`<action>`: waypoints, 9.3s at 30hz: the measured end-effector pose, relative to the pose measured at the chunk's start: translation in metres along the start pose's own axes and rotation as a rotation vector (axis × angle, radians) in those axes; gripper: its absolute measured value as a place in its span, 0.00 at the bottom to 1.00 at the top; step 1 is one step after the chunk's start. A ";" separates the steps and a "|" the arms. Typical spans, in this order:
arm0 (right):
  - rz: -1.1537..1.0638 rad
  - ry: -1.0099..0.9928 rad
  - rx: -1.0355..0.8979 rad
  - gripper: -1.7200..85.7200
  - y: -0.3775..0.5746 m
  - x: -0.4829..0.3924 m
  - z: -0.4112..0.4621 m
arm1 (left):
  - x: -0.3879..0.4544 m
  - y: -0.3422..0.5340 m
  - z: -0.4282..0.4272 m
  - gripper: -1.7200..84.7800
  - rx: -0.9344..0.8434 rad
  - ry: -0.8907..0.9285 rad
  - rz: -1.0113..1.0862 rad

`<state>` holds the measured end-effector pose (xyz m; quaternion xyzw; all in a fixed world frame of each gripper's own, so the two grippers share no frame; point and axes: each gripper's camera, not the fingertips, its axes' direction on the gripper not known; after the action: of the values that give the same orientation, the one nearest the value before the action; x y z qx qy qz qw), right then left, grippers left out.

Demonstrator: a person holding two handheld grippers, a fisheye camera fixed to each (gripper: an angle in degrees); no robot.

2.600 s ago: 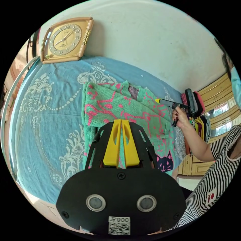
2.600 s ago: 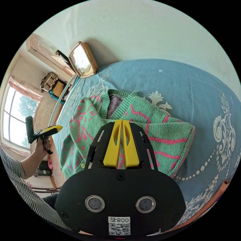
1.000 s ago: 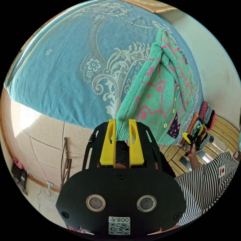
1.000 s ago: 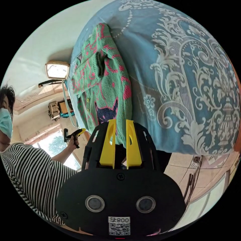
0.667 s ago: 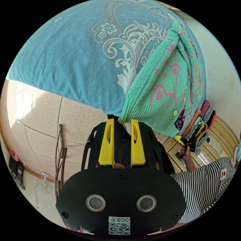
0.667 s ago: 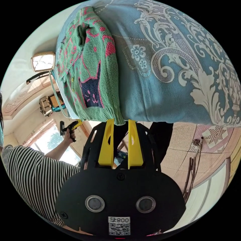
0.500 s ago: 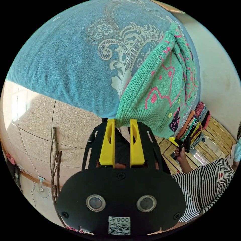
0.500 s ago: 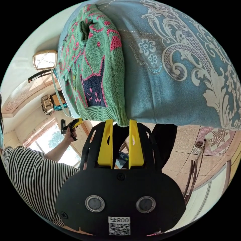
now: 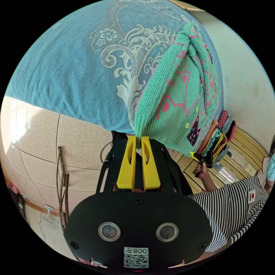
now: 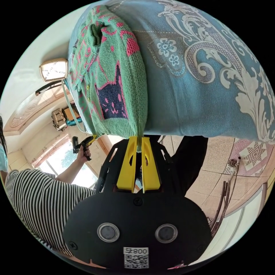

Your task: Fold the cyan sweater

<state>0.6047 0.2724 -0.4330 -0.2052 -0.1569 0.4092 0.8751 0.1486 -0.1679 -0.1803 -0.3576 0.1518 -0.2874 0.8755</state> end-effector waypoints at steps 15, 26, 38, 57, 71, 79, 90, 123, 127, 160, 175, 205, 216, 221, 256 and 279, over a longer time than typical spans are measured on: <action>-0.228 -0.050 0.102 0.04 0.003 -0.072 -0.087 | 0.065 -0.010 -0.088 0.05 0.188 0.159 0.143; -0.516 -0.009 0.298 0.04 -0.070 -0.181 -0.177 | 0.145 -0.124 -0.151 0.05 0.415 0.335 0.348; -0.523 0.170 0.326 0.05 -0.241 -0.242 -0.207 | 0.223 -0.314 -0.153 0.06 0.459 0.172 0.386; -0.203 -0.176 0.363 0.05 -0.321 -0.174 -0.222 | 0.216 -0.370 -0.090 0.07 0.495 0.199 0.310; -0.720 0.358 0.159 0.02 -0.235 -0.339 -0.041 | 0.323 -0.305 0.010 0.04 0.332 0.186 0.630; -0.799 0.600 0.139 0.02 -0.195 -0.343 0.061 | 0.337 -0.275 0.100 0.02 0.230 0.033 0.643; -0.584 0.692 0.326 0.02 -0.169 -0.302 -0.011 | 0.294 -0.215 0.073 0.02 0.344 -0.190 0.539; -0.810 0.512 0.077 0.02 -0.174 -0.374 0.138 | 0.150 -0.123 0.007 0.02 0.430 -0.126 0.258; -0.810 0.431 0.120 0.02 -0.167 -0.379 0.107 | 0.164 -0.110 -0.019 0.02 0.527 -0.126 0.297; -0.454 0.462 0.457 0.03 -0.150 -0.297 -0.023 | 0.005 -0.061 -0.087 0.11 0.584 0.192 0.092; -0.862 0.378 0.140 0.12 -0.270 -0.572 0.186 | -0.105 -0.093 -0.076 0.09 0.617 0.607 0.006; -0.527 1.126 0.090 0.15 -0.410 -0.778 0.461 | 0.024 -0.096 -0.052 0.07 0.554 0.457 0.373; -0.579 1.163 0.081 0.10 -0.420 -0.773 0.454 | 0.120 -0.090 -0.013 0.07 0.546 0.311 0.485; -0.641 1.113 0.074 0.09 -0.417 -0.758 0.429 | 0.167 -0.084 0.013 0.06 0.550 0.243 0.498; -0.516 0.088 0.272 0.08 -0.348 -0.256 -0.181 | 0.718 -0.002 0.426 0.06 0.140 -0.220 1.141; -0.683 0.298 0.279 0.02 -0.229 -0.228 -0.139 | 0.780 0.006 0.539 0.08 0.137 -0.381 1.116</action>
<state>0.6752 -0.0708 -0.4663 -0.0773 -0.0305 0.0777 0.9935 1.0201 -0.3512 0.1443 -0.2117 0.1381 0.2763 0.9272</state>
